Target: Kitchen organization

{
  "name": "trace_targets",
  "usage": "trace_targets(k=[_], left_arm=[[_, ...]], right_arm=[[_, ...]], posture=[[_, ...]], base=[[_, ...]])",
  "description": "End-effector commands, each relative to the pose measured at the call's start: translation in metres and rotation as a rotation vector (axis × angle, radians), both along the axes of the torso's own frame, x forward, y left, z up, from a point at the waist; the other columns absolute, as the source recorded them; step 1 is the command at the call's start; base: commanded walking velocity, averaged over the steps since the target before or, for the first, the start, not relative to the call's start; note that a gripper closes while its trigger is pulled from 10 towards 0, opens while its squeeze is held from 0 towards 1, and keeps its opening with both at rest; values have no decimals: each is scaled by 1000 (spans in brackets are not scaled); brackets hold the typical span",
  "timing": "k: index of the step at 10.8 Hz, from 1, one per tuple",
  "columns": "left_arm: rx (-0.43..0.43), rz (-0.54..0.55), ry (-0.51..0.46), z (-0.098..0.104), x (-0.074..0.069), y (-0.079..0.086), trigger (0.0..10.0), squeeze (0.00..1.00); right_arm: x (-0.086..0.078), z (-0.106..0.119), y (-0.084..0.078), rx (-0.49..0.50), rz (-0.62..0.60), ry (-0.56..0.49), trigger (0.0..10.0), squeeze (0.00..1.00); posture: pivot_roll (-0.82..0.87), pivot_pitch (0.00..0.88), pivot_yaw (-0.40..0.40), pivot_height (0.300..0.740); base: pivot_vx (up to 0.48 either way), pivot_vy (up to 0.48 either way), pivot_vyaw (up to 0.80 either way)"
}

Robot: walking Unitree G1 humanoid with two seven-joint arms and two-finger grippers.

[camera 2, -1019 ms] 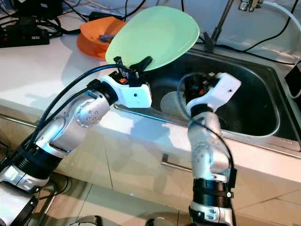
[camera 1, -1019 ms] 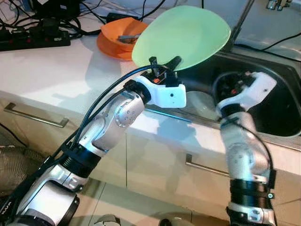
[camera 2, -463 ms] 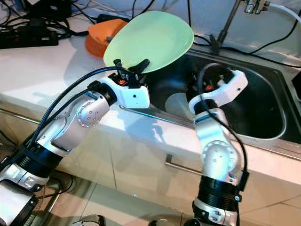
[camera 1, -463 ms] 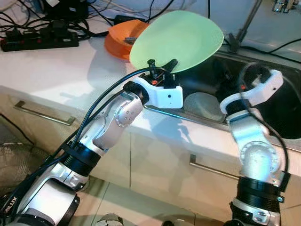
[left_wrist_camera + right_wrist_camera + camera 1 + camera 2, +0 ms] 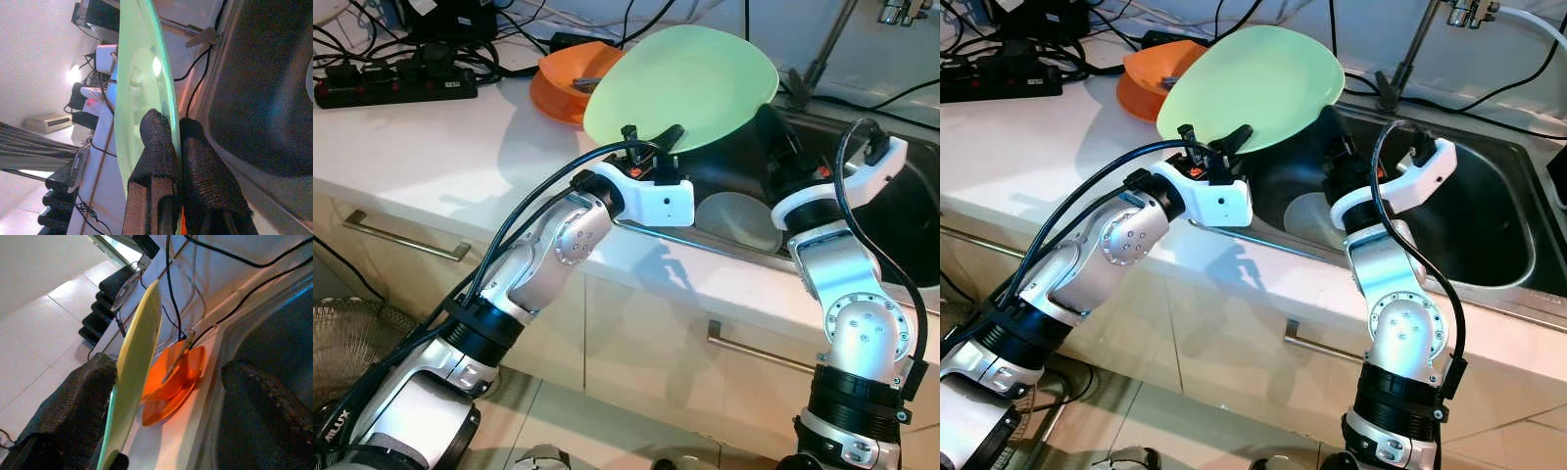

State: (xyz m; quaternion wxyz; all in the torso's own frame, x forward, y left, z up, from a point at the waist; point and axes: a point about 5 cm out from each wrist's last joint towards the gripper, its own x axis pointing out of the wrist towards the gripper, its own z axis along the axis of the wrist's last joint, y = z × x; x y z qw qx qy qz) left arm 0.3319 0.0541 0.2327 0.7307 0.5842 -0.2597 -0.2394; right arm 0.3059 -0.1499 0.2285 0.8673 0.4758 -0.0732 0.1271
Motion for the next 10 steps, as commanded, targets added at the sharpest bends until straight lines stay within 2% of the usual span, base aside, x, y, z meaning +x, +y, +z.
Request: trace_targets(k=[1, 9, 10], left_arm=[[4, -38, -44, 10, -3, -8, 10000, 0], [9, -109, -16, 7, -11, -19, 10000, 0], [11, -107, -16, 7, -10, -18, 10000, 0]], right_arm=[[-2, 9, 0, 10, 5, -29, 10000, 0], [5, 6, 12, 33, 15, 13, 10000, 0], [5, 7, 12, 33, 8, 12, 0, 0]], posture=[[40, 36, -66, 740], [45, 55, -69, 740], [44, 57, -69, 740]], base=[[0, 0, 0], [0, 0, 0], [0, 0, 0]])
